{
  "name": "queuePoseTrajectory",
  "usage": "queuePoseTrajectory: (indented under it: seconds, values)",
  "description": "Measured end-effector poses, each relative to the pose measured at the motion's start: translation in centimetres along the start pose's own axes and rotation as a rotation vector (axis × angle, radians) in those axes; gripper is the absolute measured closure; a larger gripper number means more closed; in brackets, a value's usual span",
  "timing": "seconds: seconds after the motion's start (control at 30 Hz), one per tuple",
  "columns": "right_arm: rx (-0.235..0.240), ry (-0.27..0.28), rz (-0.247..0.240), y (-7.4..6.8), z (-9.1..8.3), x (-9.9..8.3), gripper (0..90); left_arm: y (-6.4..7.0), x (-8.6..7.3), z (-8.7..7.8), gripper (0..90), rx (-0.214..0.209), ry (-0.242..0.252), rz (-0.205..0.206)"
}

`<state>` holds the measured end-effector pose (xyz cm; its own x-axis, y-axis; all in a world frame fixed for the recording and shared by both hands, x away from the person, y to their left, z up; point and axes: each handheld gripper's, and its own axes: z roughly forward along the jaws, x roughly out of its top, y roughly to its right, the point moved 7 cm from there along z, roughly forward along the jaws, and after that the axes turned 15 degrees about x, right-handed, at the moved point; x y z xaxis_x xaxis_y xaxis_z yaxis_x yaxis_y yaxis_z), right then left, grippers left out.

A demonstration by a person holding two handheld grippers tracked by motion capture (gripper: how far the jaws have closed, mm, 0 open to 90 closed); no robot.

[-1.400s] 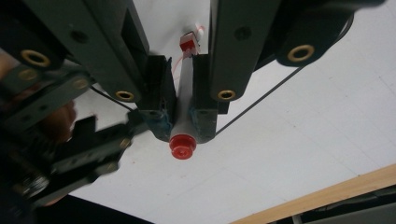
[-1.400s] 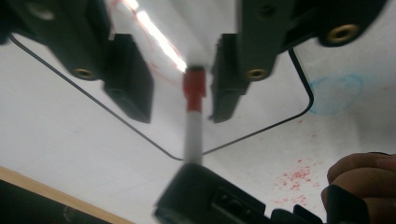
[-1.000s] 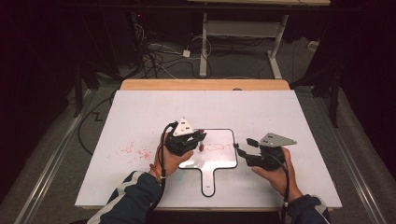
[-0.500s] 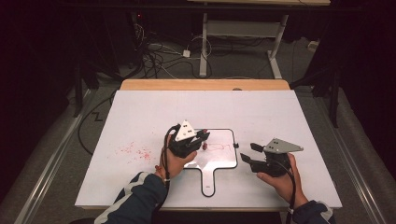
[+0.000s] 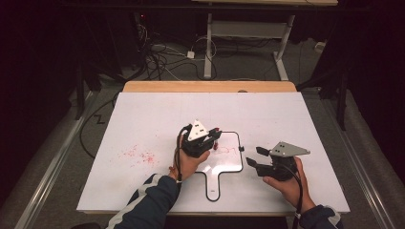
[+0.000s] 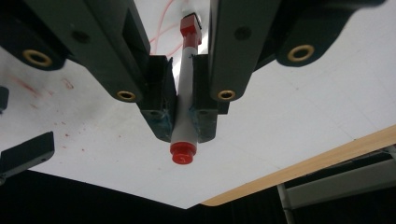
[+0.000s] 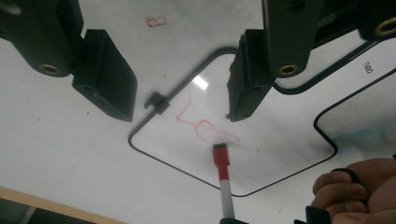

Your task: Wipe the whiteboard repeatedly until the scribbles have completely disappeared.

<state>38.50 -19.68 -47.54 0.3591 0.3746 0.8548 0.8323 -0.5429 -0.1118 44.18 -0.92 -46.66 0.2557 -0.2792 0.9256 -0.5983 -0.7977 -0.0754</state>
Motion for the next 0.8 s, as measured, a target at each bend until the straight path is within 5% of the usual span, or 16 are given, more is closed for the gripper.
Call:
queuePoseTrajectory:
  seconds: [0.43,0.7,0.8]
  values:
    - [0.0,0.0,-0.002,0.0,0.0,0.0,42.7,2.1,0.9,1.7,78.6,-0.034,0.009,0.005]
    - [-0.007,0.002,0.001,0.3,-0.2,-0.1,42.6,5.1,1.6,2.5,78.6,-0.084,0.018,0.047]
    - [-0.011,0.001,0.003,0.4,-0.4,-0.2,42.5,5.2,1.7,2.6,78.6,-0.084,0.013,0.063]
